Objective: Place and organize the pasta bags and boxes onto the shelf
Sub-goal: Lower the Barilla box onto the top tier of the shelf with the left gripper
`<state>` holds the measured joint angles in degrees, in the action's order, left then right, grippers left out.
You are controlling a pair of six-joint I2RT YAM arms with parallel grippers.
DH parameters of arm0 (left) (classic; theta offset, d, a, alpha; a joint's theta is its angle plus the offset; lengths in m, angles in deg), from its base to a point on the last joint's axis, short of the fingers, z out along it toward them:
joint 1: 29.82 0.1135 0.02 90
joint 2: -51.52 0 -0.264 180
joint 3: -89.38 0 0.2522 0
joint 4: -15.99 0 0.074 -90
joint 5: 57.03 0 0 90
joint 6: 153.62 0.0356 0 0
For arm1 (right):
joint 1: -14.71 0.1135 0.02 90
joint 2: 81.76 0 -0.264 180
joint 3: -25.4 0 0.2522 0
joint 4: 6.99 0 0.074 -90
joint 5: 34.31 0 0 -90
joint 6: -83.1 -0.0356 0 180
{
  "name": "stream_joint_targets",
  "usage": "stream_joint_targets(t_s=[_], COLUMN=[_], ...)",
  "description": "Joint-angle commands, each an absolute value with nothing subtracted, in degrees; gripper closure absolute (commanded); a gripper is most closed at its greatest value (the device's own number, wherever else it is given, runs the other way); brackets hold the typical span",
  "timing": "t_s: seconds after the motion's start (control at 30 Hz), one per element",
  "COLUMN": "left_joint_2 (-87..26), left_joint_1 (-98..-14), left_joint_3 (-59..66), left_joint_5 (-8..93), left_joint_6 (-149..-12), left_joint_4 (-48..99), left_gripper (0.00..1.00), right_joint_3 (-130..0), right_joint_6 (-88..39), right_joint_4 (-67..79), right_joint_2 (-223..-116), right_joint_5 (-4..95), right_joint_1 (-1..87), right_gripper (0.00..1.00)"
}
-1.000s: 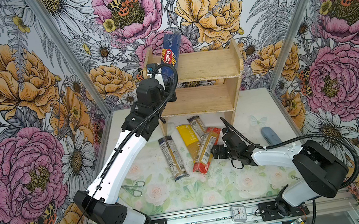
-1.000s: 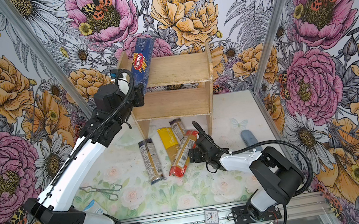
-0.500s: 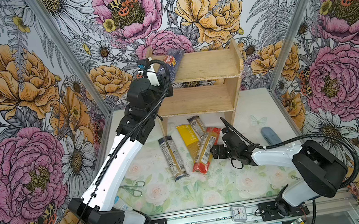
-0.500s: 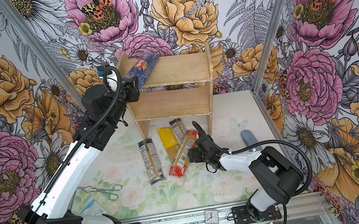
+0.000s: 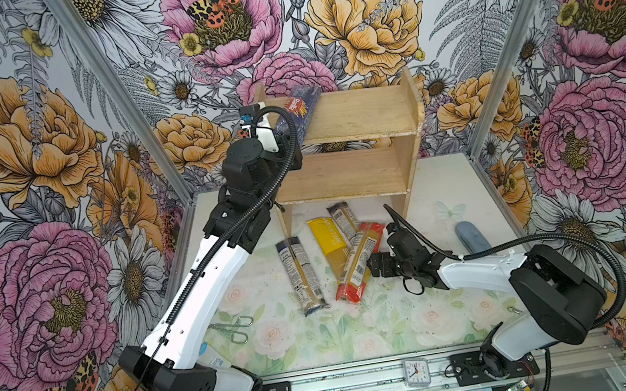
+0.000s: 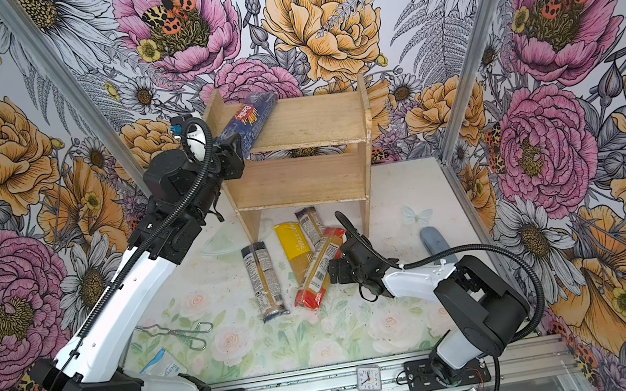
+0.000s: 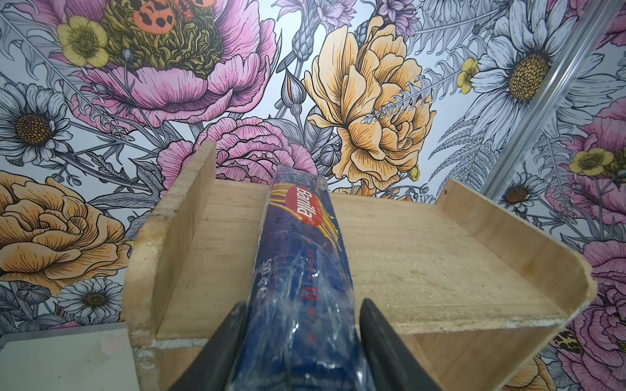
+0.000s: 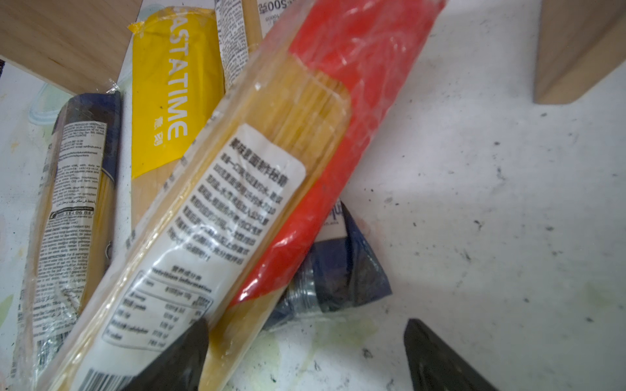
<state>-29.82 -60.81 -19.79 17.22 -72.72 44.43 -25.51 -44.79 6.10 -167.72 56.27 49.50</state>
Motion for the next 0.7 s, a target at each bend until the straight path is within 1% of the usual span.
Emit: stream_joint_targets(t_s=[0.0, 0.67], left_joint_2=[-27.3, -25.9], left_joint_1=[-60.5, -60.5], left_joint_3=[-19.0, -17.1], left_joint_5=[18.5, 19.2], left_joint_6=[-73.4, -73.3], left_joint_4=[39.7, 39.8], left_gripper=[0.45, 0.35], right_joint_3=[-26.1, -25.9], right_joint_6=[-44.8, -45.0], right_joint_4=[4.6, 4.5], right_joint_2=[-168.0, -168.1], right_joint_5=[56.0, 55.9], right_joint_1=[49.7, 49.8], right_gripper=[0.08, 0.08])
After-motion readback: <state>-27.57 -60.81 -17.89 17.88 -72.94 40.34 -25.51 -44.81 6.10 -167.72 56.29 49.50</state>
